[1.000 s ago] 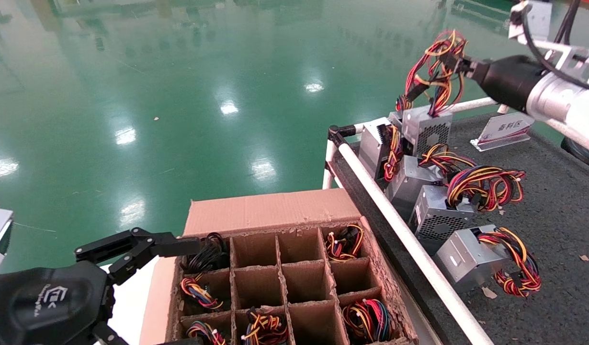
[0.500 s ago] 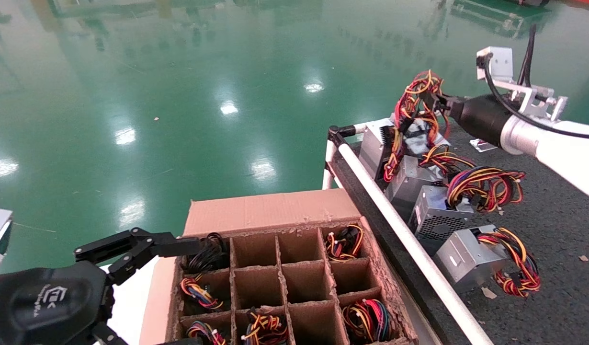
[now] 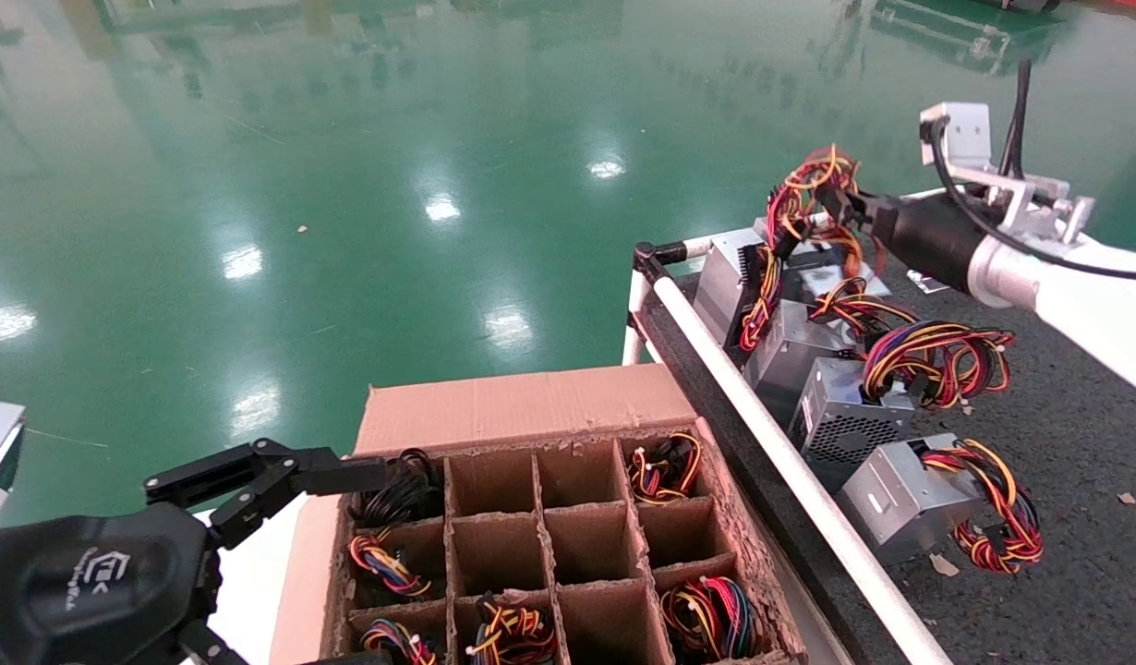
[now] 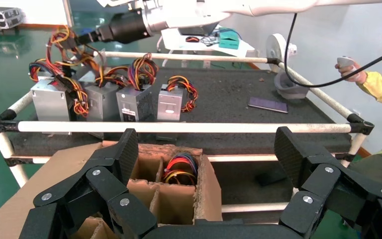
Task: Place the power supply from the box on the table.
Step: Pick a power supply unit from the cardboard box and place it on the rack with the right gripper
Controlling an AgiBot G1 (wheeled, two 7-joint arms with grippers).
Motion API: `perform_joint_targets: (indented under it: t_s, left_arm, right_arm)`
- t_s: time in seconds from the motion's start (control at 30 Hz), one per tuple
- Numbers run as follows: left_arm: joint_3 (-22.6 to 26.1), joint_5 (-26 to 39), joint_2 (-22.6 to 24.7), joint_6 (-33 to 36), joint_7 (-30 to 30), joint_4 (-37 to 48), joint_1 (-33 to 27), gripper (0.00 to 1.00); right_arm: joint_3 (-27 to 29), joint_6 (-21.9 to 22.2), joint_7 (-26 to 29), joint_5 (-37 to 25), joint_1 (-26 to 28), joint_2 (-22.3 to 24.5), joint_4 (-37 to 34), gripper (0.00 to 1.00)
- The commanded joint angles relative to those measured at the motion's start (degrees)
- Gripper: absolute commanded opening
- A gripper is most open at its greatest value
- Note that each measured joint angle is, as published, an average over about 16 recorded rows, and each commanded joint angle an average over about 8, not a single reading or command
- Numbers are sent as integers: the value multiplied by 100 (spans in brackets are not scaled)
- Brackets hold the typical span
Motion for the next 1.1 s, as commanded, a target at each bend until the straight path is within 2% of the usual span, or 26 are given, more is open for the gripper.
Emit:
perform_joint_targets:
  t_s: [0.03, 0.2, 0.23, 0.27, 1.1]
  left_arm:
    - [0, 0, 0, 0, 0, 0, 0, 100]
    - [0, -1, 0, -1, 0, 1, 1, 100]
    - [0, -1, 0, -1, 0, 1, 1, 100]
    - [-1, -1, 0, -1, 0, 1, 1, 100]
    - [-1, -1, 0, -1, 0, 1, 1, 100]
  right_arm:
    - [-17, 25, -35, -26, -40, 27, -15, 26]
    - [-43, 65, -93, -57, -113, 63, -24, 88]
    - [-46, 68, -97, -59, -120, 66, -24, 97]
    - [-48, 71, -101, -60, -125, 68, -24, 100]
    - [-41, 60, -80, -63, -97, 62, -23, 100]
